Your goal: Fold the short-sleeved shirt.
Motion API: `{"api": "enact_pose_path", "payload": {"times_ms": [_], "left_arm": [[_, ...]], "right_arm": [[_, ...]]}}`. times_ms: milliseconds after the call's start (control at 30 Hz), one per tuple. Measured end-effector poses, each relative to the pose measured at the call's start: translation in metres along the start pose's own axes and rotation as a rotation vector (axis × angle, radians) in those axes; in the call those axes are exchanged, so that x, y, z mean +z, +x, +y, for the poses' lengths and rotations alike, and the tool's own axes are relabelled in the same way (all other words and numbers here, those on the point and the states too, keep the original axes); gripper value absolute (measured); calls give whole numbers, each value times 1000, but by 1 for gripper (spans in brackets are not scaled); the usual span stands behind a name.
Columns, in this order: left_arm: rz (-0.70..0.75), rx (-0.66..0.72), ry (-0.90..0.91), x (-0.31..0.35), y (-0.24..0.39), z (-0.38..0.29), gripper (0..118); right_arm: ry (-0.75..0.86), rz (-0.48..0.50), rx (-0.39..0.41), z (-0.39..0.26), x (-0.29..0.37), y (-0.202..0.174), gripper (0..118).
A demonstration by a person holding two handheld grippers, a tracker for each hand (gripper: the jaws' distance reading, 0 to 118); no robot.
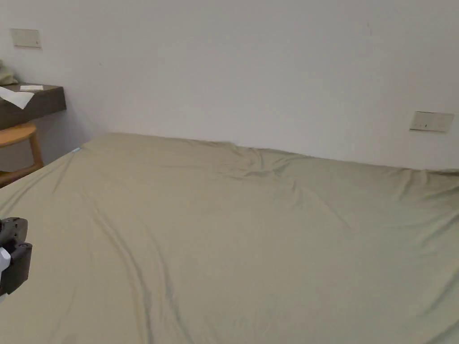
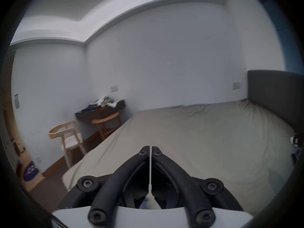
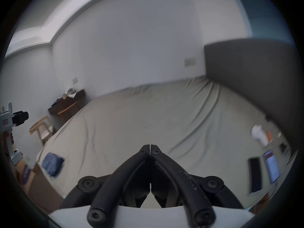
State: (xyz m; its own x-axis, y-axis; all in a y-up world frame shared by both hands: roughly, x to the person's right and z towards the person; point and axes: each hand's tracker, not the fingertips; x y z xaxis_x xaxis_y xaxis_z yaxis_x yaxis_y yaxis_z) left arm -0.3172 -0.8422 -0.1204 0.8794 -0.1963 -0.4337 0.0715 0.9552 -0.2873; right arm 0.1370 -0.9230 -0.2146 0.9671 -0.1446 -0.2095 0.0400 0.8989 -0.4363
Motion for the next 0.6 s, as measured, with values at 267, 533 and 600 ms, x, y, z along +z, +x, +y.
{"api": "enact_pose_path", "payload": {"times_ms": [267,533,600], "left_arm": [[-218,150,-19,6,99,-19,1],[-227,142,-90,7,128,-52,4],[-173,119,-94,7,130,-50,4]], "right_arm": [[254,-219,154,15,47,18,2],[140,-195,61,-17,28,30,2],[140,-197,56,-16,26,30,2]]}}
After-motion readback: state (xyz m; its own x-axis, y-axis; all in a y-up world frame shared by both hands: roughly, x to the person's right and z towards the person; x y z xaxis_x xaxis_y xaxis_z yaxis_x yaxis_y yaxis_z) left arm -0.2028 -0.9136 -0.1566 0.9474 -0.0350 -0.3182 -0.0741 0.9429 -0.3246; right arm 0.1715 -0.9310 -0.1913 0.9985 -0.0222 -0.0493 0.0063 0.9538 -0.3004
